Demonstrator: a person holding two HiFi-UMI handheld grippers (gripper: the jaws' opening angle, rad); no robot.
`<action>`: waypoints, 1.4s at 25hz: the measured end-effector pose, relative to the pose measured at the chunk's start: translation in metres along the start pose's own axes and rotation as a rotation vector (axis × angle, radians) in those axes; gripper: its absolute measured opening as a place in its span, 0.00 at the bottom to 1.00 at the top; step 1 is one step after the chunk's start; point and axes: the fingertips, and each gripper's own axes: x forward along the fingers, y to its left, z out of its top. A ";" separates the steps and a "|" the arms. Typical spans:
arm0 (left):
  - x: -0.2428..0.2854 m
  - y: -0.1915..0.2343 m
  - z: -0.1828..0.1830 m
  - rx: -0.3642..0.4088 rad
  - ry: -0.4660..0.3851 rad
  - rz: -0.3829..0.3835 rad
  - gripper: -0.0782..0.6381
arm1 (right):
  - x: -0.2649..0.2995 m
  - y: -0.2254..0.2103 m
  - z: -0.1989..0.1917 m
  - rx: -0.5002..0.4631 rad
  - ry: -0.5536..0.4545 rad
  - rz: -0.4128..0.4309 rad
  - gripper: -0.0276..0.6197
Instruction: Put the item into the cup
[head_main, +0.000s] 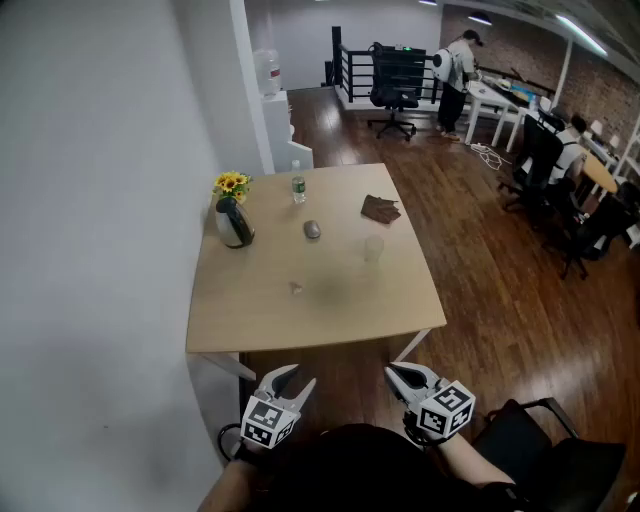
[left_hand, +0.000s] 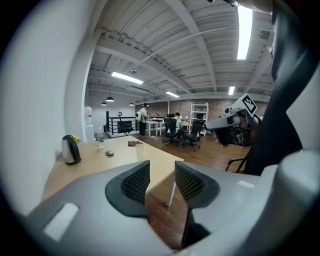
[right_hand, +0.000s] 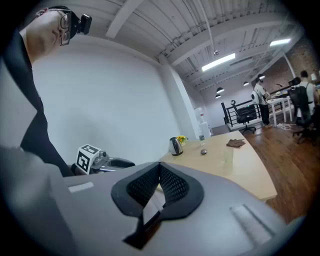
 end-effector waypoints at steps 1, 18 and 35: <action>0.004 -0.004 0.001 0.002 0.002 0.003 0.32 | -0.004 -0.005 0.000 -0.002 -0.004 0.001 0.05; 0.060 -0.028 0.006 0.035 0.061 0.045 0.32 | -0.019 -0.060 0.001 -0.055 -0.014 0.044 0.05; 0.136 0.076 0.013 -0.001 0.091 0.023 0.32 | 0.060 -0.123 0.033 -0.043 0.006 0.035 0.06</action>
